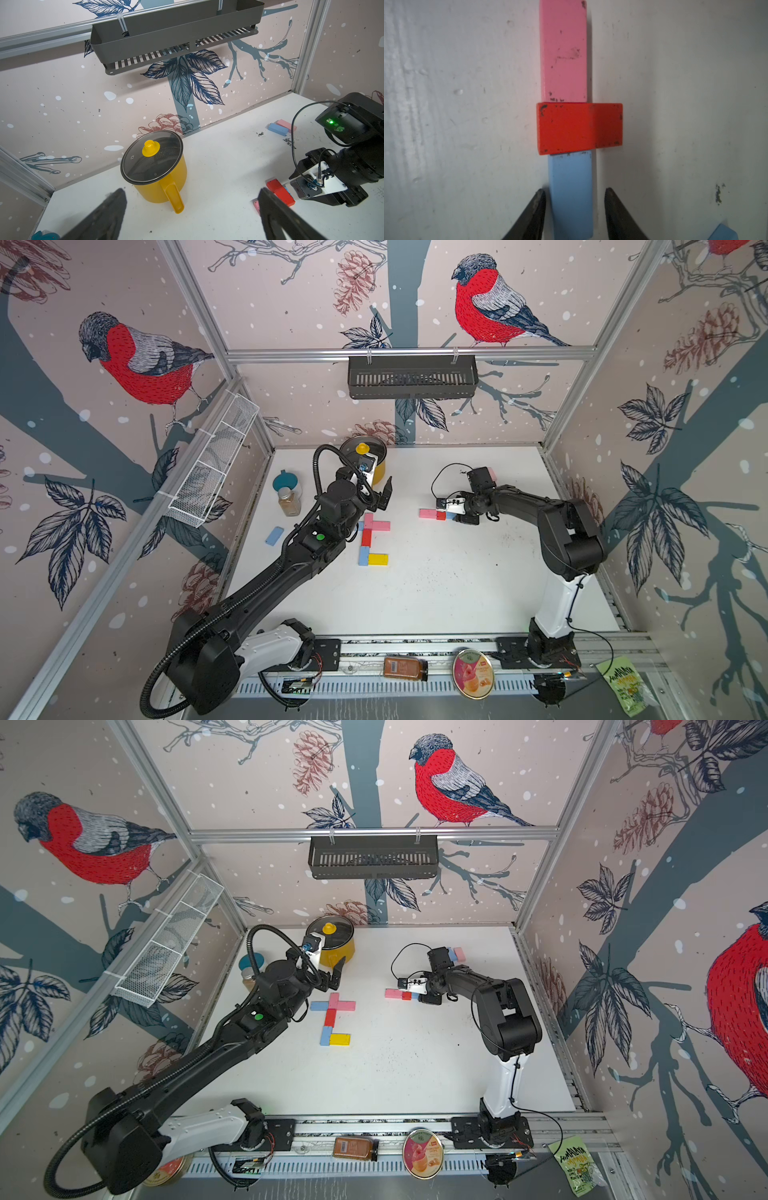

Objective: Assemble the letter t with building blocks
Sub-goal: Assemble the building block at the center of the board, then adjust the building block at the center of the board.

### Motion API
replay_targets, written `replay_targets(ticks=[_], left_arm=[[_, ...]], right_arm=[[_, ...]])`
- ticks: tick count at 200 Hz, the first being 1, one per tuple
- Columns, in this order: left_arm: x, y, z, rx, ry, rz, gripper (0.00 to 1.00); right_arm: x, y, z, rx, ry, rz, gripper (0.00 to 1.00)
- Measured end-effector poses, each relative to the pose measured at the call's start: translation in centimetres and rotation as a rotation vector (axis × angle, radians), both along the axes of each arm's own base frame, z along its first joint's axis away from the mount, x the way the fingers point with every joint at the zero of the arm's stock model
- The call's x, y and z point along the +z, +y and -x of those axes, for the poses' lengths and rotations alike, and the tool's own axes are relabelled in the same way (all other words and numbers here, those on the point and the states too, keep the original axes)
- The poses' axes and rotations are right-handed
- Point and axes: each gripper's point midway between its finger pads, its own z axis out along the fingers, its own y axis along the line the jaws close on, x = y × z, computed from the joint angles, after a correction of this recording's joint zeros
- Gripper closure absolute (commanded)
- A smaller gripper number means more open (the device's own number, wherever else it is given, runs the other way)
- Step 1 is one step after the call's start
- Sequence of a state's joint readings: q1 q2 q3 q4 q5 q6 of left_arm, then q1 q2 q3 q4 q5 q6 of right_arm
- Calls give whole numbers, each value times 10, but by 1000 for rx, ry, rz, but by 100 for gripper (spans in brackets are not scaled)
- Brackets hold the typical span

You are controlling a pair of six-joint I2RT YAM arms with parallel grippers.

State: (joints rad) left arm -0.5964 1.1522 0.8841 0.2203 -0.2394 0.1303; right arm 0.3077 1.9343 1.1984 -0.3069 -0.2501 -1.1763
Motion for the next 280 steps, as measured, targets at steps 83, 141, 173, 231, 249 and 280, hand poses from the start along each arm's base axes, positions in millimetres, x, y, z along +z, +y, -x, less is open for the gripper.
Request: replay_targets(ticks=[83, 141, 173, 231, 249, 280], left_arm=[[-1, -1, 0, -2, 3, -2, 2], [-2, -1, -1, -2, 4, -3, 2], [-2, -2, 0, -3, 5, -3, 2], [-3, -2, -1, -3, 6, -4, 2], [-3, -2, -1, -2, 7, -5, 2], [-3, -2, -1, -2, 7, -5, 2]], right_arm=[[0, 1, 4, -15, 20, -14, 57], [-2, 6, 10, -1, 55, -33, 59], [-2, 6, 10, -1, 55, -35, 59], [2, 3, 10, -29, 55, -46, 47], [5, -1, 15, -38, 73, -53, 37], [31, -5, 22, -58, 64, -121, 3]])
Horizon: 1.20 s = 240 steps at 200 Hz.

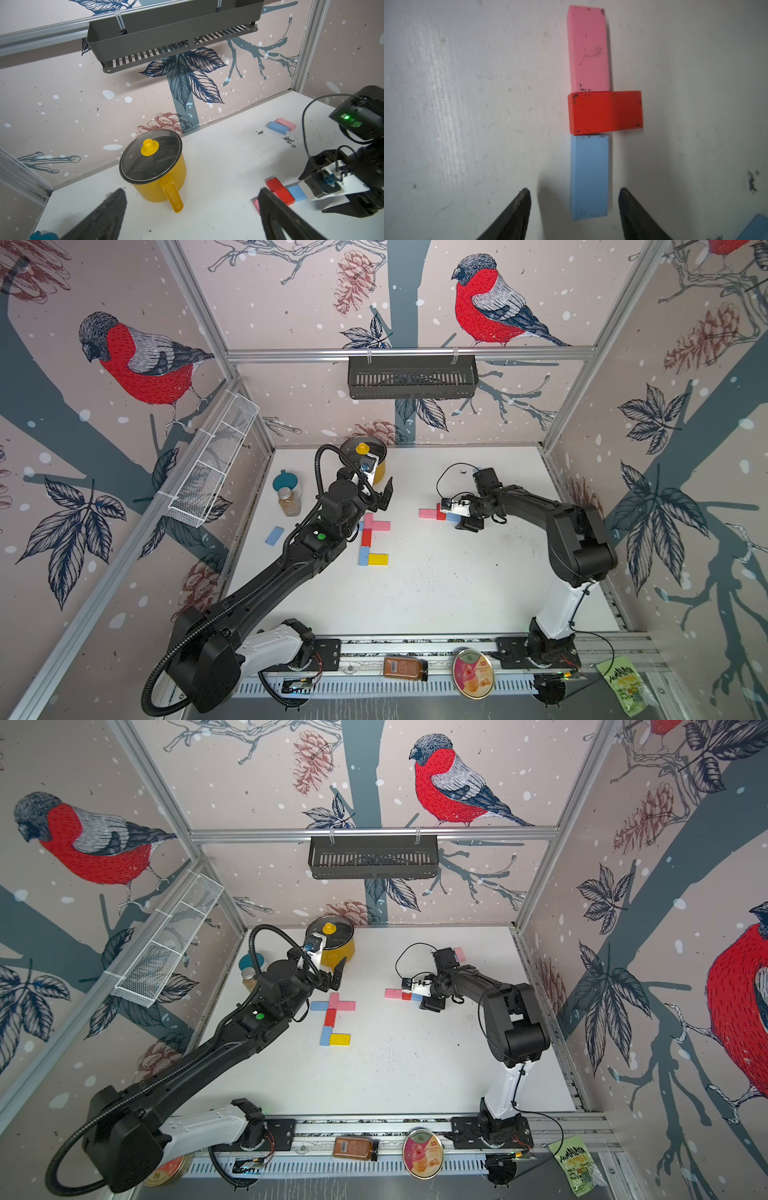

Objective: Assemble the letter t with building blocks
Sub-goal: Adjust the building block at the center of the board, then pick up the building block from the center of the board.

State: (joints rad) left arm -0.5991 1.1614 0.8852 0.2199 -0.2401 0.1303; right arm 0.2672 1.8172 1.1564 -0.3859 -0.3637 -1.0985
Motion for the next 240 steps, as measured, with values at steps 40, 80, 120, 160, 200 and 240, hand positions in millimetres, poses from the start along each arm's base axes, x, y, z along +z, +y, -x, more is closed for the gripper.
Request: replay_targets(ticks=[40, 80, 120, 160, 200, 240], left_arm=[[0, 1, 0, 7, -1, -1, 2], [4, 7, 3, 22, -17, 8, 2], [7, 10, 7, 25, -30, 18, 2], [9, 11, 8, 25, -38, 23, 2], [8, 11, 9, 25, -38, 22, 2], [7, 11, 8, 28, -36, 20, 2]], right_arm=[[72, 9, 3, 8, -135, -174, 1], [139, 8, 19, -63, -280, -395, 0], [225, -16, 25, -292, -429, -691, 0], [295, -54, 11, -541, -445, -902, 0], [297, -75, 3, -712, -383, -972, 0], [296, -98, 13, -867, -418, -1036, 1]])
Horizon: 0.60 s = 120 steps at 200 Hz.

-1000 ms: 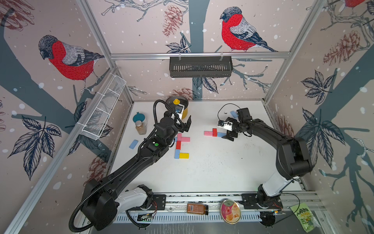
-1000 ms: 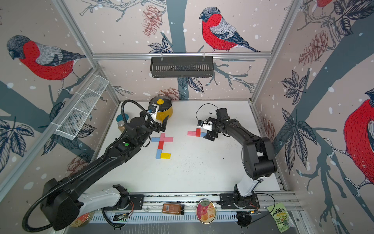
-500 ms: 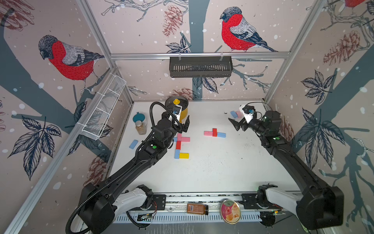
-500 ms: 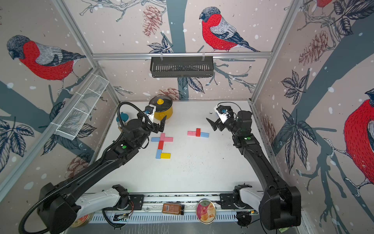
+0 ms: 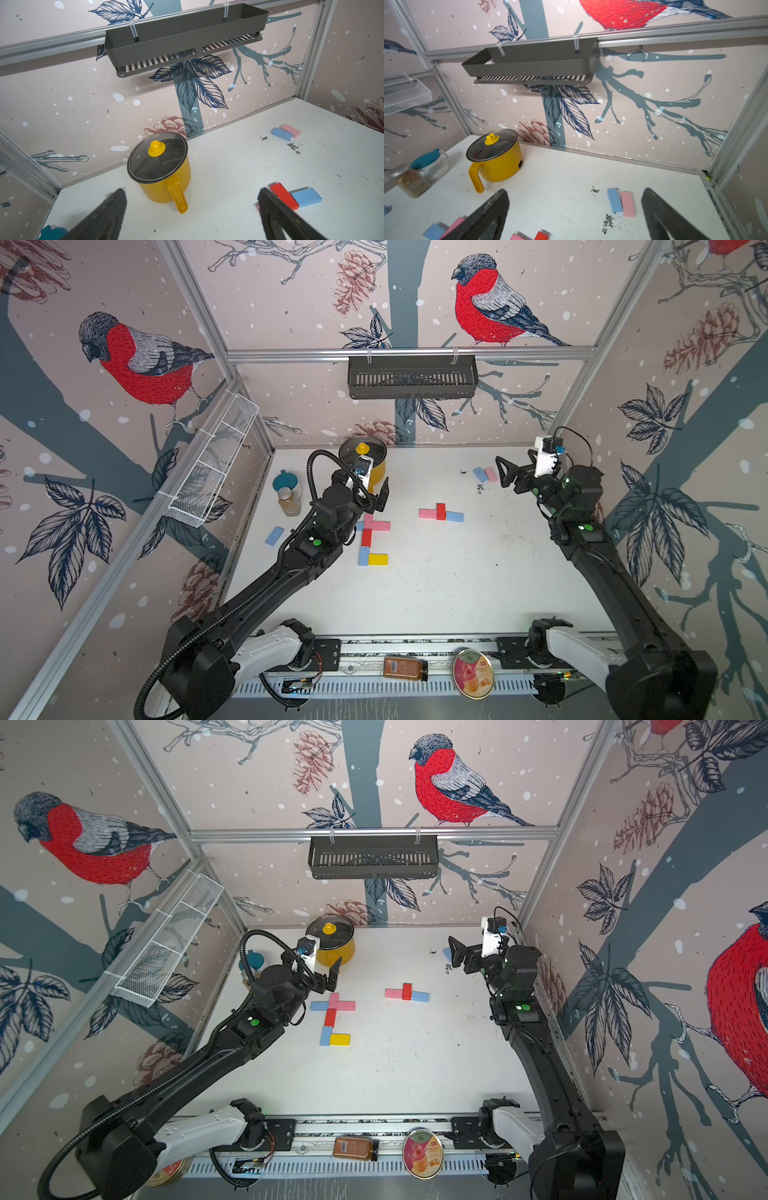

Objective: Assemble the letter t with building blocks
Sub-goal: Pick up the building block from the center of the board.

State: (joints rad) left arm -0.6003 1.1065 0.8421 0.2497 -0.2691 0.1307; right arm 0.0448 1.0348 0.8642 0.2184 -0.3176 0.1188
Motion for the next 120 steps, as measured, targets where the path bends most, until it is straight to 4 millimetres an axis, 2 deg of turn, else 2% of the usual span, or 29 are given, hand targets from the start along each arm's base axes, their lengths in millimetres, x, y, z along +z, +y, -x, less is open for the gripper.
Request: replay_targets(ticks=[48, 77, 120], left_arm=[[-1, 3, -1, 19, 0, -3, 2], [-2, 3, -2, 21, 2, -5, 3], [-2, 2, -2, 21, 2, -6, 3]], right_arm=[[4, -15, -4, -88, 18, -31, 0], [-2, -21, -7, -125, 37, -39, 0], [-18, -30, -31, -174, 109, -43, 0]])
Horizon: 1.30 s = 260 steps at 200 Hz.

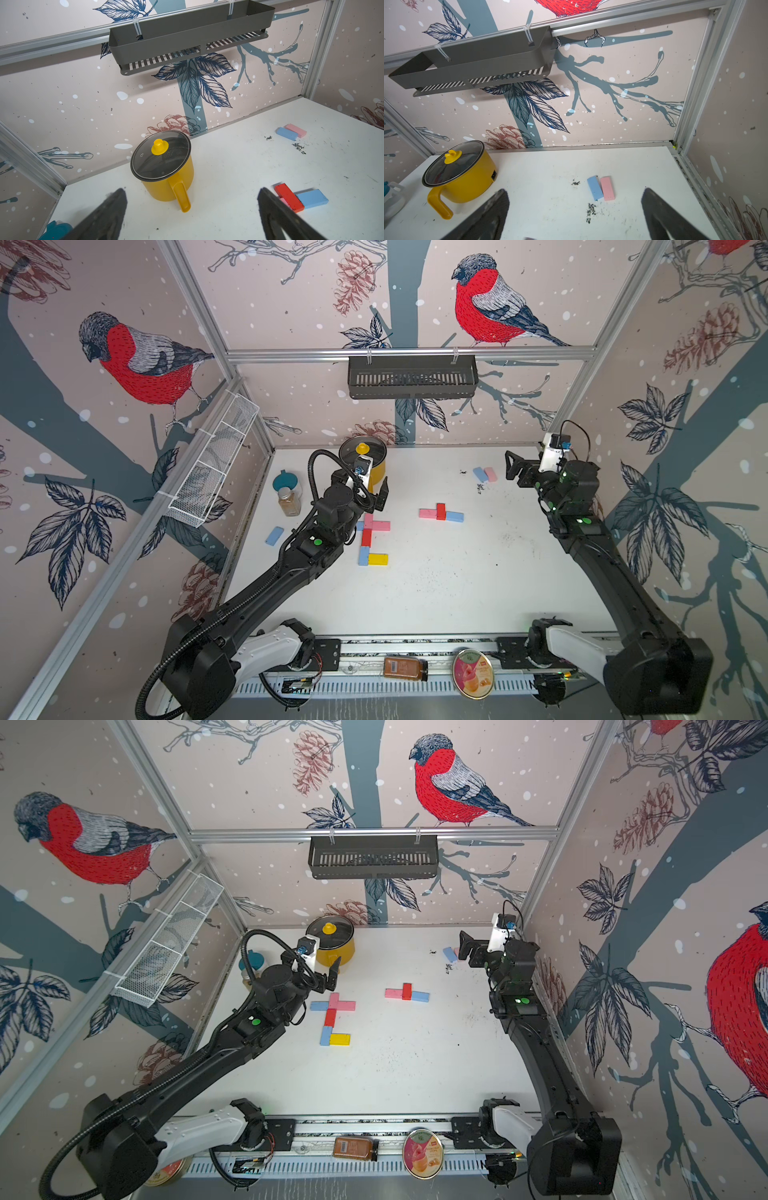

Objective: Assemble the letter t with building blocks
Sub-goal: Pick up the building block from the center of the board.

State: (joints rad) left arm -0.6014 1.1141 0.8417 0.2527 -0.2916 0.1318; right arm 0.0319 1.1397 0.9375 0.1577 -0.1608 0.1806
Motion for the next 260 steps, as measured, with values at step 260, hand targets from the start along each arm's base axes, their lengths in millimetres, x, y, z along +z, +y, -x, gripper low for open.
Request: replay_targets(ticks=[260], left_arm=[[5, -2, 2, -15, -12, 7, 3]], right_arm=[[-221, 11, -160, -71, 756, 4, 25]])
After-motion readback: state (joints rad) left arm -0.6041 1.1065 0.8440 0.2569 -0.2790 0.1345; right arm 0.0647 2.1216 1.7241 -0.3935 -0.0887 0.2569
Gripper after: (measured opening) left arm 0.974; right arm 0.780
